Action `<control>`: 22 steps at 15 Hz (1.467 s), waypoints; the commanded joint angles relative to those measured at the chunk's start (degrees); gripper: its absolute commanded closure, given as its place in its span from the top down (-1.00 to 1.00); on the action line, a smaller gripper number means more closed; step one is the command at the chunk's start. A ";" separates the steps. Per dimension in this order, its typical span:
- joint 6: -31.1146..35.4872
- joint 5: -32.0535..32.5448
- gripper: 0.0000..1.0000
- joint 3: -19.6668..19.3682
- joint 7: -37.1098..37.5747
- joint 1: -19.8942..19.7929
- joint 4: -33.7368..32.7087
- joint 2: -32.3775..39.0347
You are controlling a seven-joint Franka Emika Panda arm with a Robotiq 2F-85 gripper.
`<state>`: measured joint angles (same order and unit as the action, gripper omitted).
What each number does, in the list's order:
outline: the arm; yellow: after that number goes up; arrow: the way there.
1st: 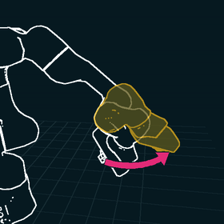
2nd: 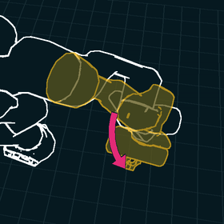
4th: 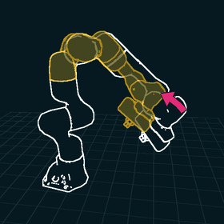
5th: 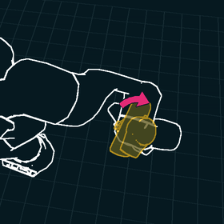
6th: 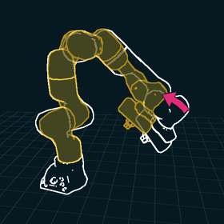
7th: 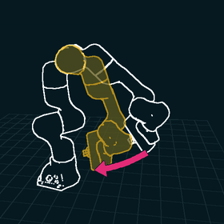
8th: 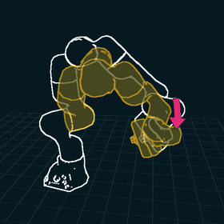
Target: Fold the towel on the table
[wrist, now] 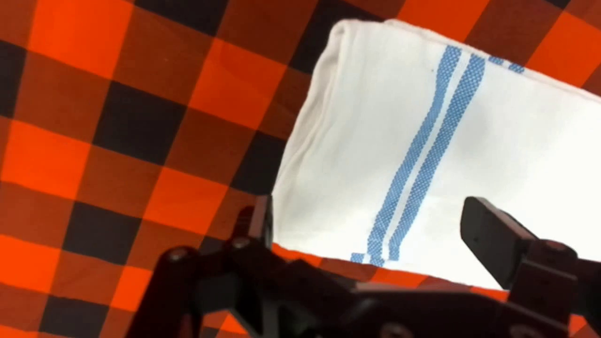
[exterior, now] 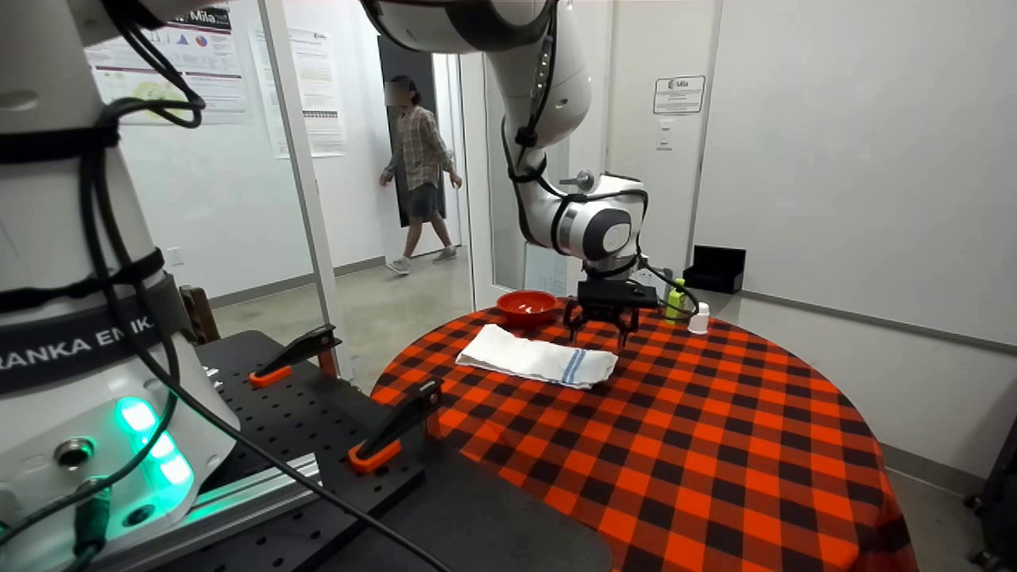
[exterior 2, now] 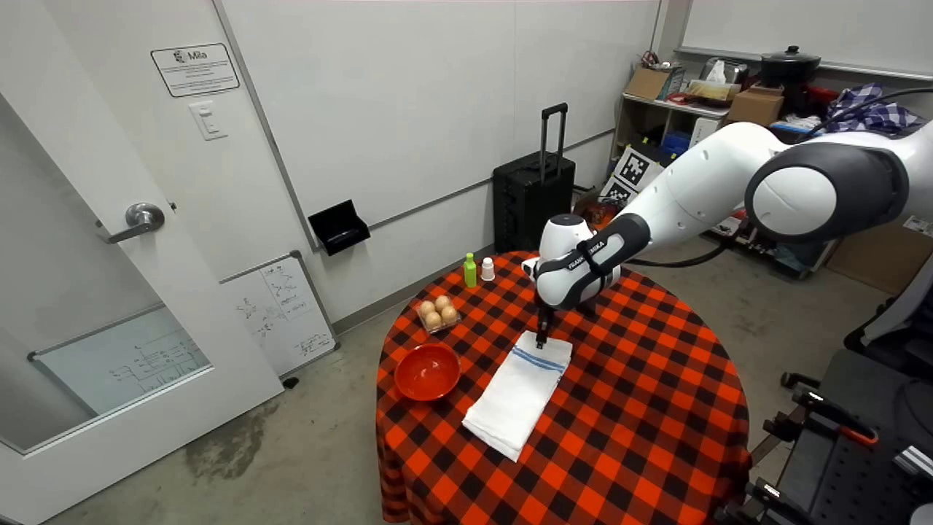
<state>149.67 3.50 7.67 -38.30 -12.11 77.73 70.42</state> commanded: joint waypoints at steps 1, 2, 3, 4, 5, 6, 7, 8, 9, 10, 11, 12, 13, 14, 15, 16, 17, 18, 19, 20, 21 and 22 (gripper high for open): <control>0.33 -0.76 1.00 -0.07 4.19 0.07 -1.56 0.61; -0.09 -0.96 1.00 -0.18 5.85 0.19 -1.64 0.58; 0.07 -1.03 1.00 -0.20 7.31 0.13 -1.53 0.62; 0.00 -1.06 1.00 -0.19 8.71 0.01 -1.33 0.69; -0.01 -1.03 1.00 -0.23 10.12 -0.04 -1.02 0.72; -0.11 -0.99 1.00 -0.10 11.24 -0.17 -0.78 0.84; -0.42 -1.08 1.00 0.00 12.07 -0.25 -0.62 1.00; -0.59 -0.92 1.00 0.01 12.46 -0.29 -0.44 1.21; -0.88 -0.74 1.00 -0.07 12.72 -0.30 -0.43 1.50; -0.99 -0.66 1.00 -0.13 12.95 -0.30 -0.42 1.75; -1.15 -0.72 1.00 -0.12 13.29 -0.33 -0.47 2.06; -1.14 -0.59 1.00 -0.21 13.45 -0.24 -0.53 2.39; -1.10 -0.47 1.00 -0.29 13.49 -0.17 -0.57 2.68; -1.09 -0.41 1.00 -0.33 13.49 -0.15 -0.63 2.90; -1.09 -0.37 1.00 -0.40 13.55 -0.10 -0.72 3.11; -1.56 -0.40 1.00 -0.43 13.52 -0.26 -0.83 2.94; -1.78 -0.46 1.00 -0.46 13.68 -0.29 -0.64 2.70; -2.08 -0.50 1.00 -0.56 13.89 -0.27 -0.59 2.55; -2.71 -0.53 1.00 -0.67 14.10 -0.27 -0.59 2.32; -3.25 -0.58 1.00 -0.72 14.31 -0.27 -0.66 2.26; -4.40 -0.87 1.00 -0.46 14.46 -0.50 -0.78 2.20; -5.40 -1.00 1.00 -0.40 14.65 -0.55 -0.95 2.16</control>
<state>147.61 3.46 7.33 -24.71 -12.65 77.31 73.20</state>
